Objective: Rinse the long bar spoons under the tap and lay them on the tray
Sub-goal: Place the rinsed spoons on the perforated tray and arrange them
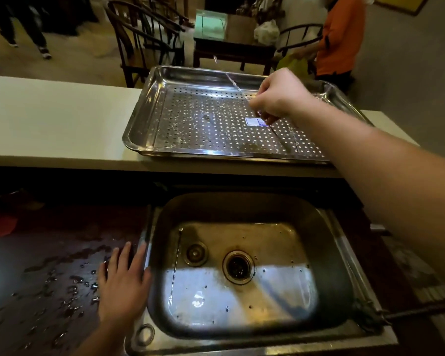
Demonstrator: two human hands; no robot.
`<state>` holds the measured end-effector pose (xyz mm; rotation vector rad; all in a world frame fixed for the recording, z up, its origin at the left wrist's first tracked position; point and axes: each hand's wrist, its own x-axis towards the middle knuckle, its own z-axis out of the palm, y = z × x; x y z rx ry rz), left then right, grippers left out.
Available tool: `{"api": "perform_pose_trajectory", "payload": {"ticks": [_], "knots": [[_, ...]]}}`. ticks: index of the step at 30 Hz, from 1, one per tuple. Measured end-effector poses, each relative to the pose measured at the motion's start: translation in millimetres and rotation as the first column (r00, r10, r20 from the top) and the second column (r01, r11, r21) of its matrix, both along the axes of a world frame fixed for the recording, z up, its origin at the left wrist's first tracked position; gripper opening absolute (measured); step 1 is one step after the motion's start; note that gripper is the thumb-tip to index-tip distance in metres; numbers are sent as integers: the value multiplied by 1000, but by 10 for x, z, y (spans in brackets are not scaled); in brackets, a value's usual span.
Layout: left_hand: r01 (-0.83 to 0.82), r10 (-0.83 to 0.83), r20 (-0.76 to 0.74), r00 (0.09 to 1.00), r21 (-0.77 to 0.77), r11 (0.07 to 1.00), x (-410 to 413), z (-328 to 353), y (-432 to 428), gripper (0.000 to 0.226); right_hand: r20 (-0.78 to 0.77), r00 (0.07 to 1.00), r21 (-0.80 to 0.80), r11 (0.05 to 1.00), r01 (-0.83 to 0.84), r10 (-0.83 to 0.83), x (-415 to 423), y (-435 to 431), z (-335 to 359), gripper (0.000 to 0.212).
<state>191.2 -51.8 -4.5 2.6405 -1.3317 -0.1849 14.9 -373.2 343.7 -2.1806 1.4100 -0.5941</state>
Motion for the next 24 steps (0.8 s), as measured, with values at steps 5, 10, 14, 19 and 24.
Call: {"api": "perform_pose_trajectory", "payload": {"ticks": [5, 10, 14, 19, 24], "knots": [[-6, 5, -6, 1000, -13, 1000, 3, 29, -3, 60, -220, 975, 50, 997, 56, -44, 213, -265, -333, 9], [-6, 6, -8, 1000, -20, 1000, -28, 42, 0, 61, -264, 962, 86, 992, 95, -70, 255, -342, -508, 17], [-5, 5, -10, 1000, -23, 1000, -22, 55, -6, 61, -209, 976, 123, 988, 90, -63, 242, -323, -555, 15], [8, -9, -21, 1000, -15, 1000, -17, 67, 0, 64, -155, 987, 16, 998, 54, -51, 162, -187, -531, 6], [12, -12, -20, 1000, -7, 1000, -22, 79, -2, 61, -33, 999, -83, 996, -33, 30, 139, 134, -496, 12]]}}
